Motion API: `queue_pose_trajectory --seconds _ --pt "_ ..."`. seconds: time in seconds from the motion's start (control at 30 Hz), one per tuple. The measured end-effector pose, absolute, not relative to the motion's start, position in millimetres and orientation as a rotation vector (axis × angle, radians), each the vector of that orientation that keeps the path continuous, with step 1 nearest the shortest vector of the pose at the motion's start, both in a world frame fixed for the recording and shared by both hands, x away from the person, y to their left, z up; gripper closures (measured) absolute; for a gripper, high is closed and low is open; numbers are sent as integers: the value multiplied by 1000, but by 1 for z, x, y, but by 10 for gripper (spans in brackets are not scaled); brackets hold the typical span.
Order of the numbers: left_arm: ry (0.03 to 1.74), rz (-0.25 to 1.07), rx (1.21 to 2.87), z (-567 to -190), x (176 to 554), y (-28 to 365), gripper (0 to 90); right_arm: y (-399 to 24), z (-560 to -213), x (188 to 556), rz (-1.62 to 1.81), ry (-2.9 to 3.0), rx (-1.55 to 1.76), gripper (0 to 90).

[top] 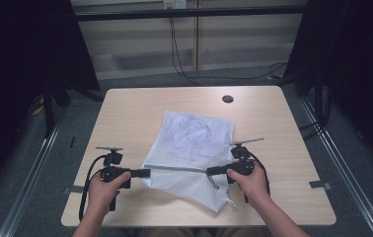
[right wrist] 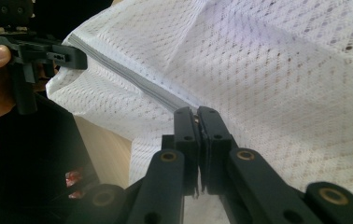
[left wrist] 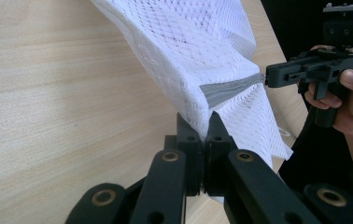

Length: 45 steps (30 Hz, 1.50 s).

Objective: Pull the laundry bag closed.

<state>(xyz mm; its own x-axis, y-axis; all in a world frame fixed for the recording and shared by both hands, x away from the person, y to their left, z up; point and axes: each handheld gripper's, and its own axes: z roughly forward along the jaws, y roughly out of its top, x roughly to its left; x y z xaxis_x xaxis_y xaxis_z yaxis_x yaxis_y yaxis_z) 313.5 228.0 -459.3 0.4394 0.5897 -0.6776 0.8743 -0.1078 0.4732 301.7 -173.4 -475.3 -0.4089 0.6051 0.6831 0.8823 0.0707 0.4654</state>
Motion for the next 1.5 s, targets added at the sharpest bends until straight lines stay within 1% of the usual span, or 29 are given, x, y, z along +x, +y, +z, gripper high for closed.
queue_pose_trajectory --seconds 0.5,0.63,0.77,0.97,1.0,1.43,1.5 --pt "1244 -387 1818 -460 314 229 881 -176 -475 300 -1260 -2037 -1497 872" --pt "1270 -409 1786 -460 313 228 881 -177 -474 300 -1261 -2033 -1496 872" --pt "1278 -405 1777 -460 313 228 881 -178 -474 300 -1263 -2033 -1501 872" --pt "1271 -402 1786 -460 313 229 881 -179 -474 300 -1254 -2036 -1505 872" --pt "1255 -394 1807 -461 314 231 881 -179 -474 300 -1256 -2040 -1503 872" --pt "1268 -397 1787 -461 314 230 881 -184 -475 299 -1262 -2027 -1517 872" --pt "1261 -392 1805 -462 314 231 881 -184 -475 298 -1263 -2032 -1513 872"
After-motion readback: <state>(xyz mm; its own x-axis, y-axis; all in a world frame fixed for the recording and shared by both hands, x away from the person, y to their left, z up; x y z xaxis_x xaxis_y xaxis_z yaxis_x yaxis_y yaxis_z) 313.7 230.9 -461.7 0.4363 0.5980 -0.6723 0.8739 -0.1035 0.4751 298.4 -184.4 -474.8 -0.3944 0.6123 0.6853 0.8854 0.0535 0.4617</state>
